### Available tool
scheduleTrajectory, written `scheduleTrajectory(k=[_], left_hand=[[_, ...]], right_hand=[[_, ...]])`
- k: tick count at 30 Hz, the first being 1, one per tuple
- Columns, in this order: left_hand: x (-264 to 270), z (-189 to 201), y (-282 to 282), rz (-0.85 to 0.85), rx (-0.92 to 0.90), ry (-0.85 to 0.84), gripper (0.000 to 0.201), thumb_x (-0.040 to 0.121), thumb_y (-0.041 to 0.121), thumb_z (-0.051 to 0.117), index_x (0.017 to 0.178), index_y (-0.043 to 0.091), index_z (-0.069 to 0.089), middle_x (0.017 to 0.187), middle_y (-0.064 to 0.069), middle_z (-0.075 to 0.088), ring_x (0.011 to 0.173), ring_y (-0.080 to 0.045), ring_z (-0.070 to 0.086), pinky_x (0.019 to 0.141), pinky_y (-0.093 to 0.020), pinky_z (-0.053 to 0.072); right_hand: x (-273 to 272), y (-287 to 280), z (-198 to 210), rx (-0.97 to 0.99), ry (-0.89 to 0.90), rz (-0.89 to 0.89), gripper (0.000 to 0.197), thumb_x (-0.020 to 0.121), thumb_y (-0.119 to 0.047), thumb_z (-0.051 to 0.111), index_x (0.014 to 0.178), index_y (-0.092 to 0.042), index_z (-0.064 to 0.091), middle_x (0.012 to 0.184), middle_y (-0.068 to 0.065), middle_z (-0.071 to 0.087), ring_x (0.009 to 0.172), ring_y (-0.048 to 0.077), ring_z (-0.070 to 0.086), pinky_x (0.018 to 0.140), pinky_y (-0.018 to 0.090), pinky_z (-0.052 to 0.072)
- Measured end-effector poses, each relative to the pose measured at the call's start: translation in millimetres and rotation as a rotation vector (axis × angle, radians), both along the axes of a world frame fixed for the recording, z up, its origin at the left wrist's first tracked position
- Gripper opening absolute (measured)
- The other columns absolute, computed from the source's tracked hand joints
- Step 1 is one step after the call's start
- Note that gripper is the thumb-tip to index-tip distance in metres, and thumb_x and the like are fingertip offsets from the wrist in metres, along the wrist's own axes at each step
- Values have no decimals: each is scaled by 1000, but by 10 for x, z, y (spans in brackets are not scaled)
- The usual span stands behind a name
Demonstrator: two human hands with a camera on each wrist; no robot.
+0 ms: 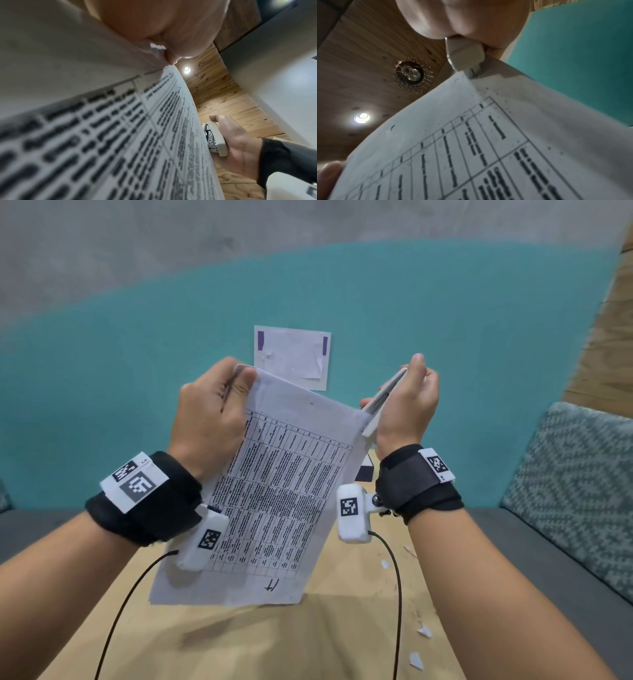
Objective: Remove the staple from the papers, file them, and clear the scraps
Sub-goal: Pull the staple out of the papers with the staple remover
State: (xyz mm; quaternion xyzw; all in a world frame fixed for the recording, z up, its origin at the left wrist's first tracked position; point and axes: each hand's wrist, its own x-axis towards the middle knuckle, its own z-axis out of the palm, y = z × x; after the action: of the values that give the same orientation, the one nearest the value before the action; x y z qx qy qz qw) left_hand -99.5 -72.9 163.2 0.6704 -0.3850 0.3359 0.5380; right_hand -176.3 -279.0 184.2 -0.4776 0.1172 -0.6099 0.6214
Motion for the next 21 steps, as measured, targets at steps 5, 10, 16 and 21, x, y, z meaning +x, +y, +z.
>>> scheduleTrajectory(k=[5,10,16,21], left_hand=[[-34,4,2,-20,-10,10,38,105,33,49,81,5,58,70,-22,55,56,-14,37,50,-36,32],[-49,6,-5,-40,-28,17,38,105,34,49,82,5,58,70,-21,55,58,-15,38,49,-34,32],[-92,28,4,-40,-23,-13,39,105,30,49,80,1,57,68,-24,53,55,-19,35,50,-35,30],[-113,31,18,-46,-18,-27,37,105,29,49,81,3,58,69,-26,55,63,-33,41,50,-33,30]], right_hand=[[12,-50,3,6,-9,-9,39,95,-49,45,86,-11,48,82,17,47,53,29,55,43,32,52],[17,-59,27,24,-21,-7,40,93,-51,44,80,-13,47,80,17,46,59,30,54,43,32,52],[7,-60,62,40,-44,-21,40,98,-45,42,75,-13,45,77,16,45,58,28,51,43,32,52],[-3,-34,87,48,-76,-17,41,101,-41,42,72,-13,41,72,13,38,50,26,45,42,32,50]])
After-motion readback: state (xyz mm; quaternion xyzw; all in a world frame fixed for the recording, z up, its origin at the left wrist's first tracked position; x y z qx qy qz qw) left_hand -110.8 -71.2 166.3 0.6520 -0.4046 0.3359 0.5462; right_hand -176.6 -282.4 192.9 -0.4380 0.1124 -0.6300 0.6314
